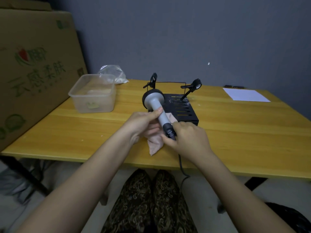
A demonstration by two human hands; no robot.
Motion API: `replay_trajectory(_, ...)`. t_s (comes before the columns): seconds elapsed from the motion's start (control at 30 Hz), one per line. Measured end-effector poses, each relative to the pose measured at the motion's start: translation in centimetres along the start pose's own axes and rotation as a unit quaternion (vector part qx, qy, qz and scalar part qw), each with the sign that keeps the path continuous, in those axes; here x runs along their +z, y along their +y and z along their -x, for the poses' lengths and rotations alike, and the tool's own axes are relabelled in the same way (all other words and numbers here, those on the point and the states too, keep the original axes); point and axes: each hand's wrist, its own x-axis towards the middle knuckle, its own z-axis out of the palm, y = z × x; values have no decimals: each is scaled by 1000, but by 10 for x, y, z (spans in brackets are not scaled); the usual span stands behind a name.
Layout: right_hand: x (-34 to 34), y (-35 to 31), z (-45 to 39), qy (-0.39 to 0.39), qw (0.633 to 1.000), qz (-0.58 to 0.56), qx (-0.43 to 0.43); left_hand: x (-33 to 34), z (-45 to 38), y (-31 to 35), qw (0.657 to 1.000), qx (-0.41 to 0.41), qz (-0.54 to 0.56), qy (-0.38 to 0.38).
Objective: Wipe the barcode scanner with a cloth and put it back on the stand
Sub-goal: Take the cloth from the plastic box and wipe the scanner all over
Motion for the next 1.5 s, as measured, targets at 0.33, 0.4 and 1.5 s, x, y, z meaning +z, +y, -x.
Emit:
replay_trajectory(0.33, 33, 29, -38, -130, 975, -168, 63, -40, 8, -8, 999, -12, 47, 11)
replay_trajectory(0.4, 47, 16, -49, -176, 980, -89, 18, -45, 9, -9, 999, -11, 42, 13)
replay_trajectory(1.5, 12, 9, -38, 60, 942, -322, 72, -30, -16, -10, 986, 42, 116, -110)
